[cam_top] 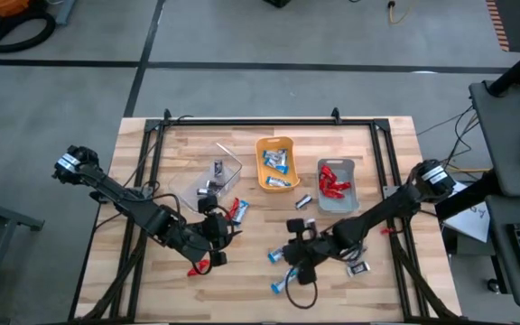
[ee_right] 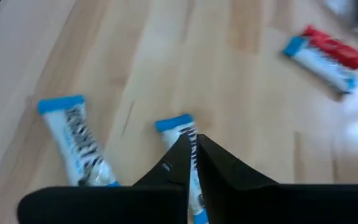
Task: Organize candy in baskets
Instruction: Put the white chocolate into the yellow bin
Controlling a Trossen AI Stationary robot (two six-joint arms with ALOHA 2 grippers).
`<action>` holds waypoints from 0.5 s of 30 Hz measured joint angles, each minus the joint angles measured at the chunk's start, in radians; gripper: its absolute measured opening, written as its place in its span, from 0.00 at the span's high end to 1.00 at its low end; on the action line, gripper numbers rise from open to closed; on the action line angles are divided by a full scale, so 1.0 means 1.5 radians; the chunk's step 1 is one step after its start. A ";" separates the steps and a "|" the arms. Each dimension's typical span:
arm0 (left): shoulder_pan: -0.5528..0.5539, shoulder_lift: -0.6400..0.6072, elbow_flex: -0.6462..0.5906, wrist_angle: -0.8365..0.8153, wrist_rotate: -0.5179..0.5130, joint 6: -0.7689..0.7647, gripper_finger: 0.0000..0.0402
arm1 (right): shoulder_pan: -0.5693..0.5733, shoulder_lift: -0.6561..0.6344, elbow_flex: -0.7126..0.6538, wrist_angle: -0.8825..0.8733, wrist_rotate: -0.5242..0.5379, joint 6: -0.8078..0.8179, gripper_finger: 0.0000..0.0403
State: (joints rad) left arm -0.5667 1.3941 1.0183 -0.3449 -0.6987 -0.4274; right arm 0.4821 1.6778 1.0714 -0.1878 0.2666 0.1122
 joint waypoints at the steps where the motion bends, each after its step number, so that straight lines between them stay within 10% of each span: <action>1: 0.000 0.000 0.000 -0.001 0.000 0.000 0.79 | -0.001 0.005 0.000 0.000 -0.014 -0.003 0.93; 15: 0.000 0.000 -0.004 0.002 0.000 0.000 0.79 | -0.030 0.072 -0.033 0.070 -0.039 -0.036 0.54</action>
State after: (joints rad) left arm -0.5668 1.3941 1.0119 -0.3427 -0.6980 -0.4277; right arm 0.4377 1.7859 1.0224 -0.0827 0.2085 0.0582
